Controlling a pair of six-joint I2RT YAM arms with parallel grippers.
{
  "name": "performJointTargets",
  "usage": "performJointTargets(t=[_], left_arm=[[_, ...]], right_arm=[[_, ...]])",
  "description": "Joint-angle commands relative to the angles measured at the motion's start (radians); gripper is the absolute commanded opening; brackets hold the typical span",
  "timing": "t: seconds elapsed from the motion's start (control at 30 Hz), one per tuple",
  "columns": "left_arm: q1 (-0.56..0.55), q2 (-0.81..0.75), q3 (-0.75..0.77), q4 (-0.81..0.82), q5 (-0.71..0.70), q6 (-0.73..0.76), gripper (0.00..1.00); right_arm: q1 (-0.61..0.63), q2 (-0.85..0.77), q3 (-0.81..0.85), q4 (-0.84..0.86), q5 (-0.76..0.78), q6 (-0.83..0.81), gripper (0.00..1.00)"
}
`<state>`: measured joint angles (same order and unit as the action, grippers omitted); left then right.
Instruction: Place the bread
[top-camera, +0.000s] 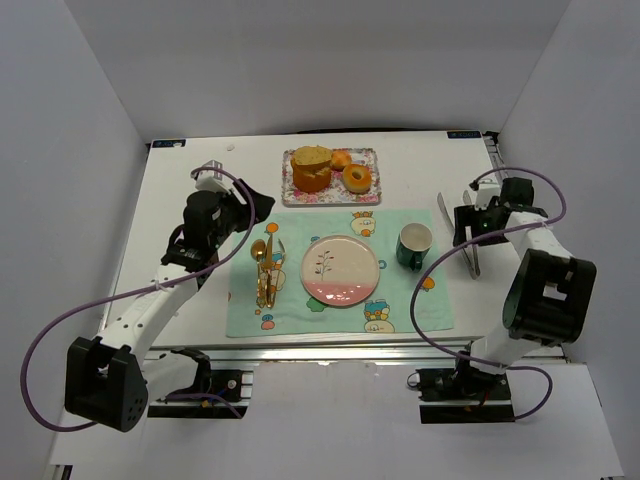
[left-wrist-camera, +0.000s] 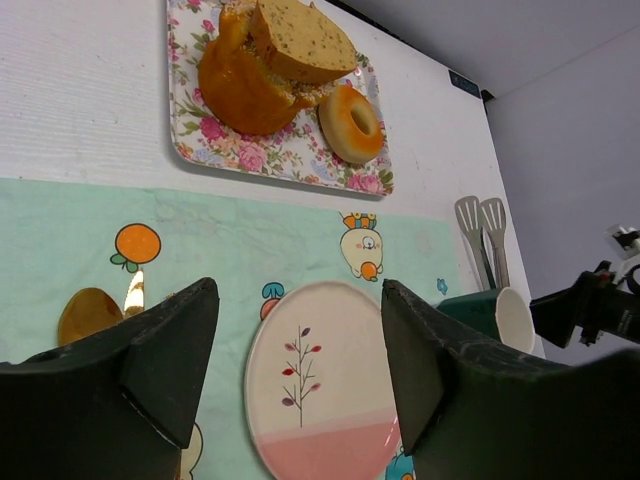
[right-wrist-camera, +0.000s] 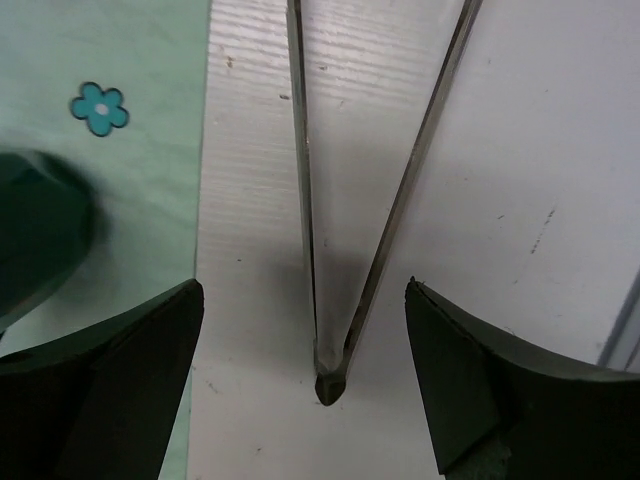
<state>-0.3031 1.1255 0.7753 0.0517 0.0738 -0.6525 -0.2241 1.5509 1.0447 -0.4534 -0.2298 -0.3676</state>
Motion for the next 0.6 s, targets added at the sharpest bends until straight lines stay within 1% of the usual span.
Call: performJointTargets(t=[0.0, 0.17, 0.33, 0.47, 0.57], left_arm=[[0.001, -0.015, 0.008, -0.024, -0.014, 0.017, 0.76], [0.001, 0.025, 0.022, -0.021, -0.017, 0.021, 0.76], [0.001, 0.036, 0.028, -0.013, -0.029, 0.014, 0.76], [0.001, 0.046, 0.042, -0.019, -0.037, 0.014, 0.76], [0.001, 0.046, 0.045, -0.018, -0.048, 0.014, 0.76]], right_arm=[[0.005, 0.067, 0.012, 0.113, 0.069, 0.012, 0.85], [0.005, 0.188, 0.041, 0.160, 0.078, -0.010, 0.84], [0.005, 0.239, 0.052, 0.193, 0.076, -0.027, 0.84], [0.005, 0.258, 0.051, 0.205, 0.069, -0.042, 0.79], [0.005, 0.268, 0.038, 0.199, 0.070, -0.056, 0.72]])
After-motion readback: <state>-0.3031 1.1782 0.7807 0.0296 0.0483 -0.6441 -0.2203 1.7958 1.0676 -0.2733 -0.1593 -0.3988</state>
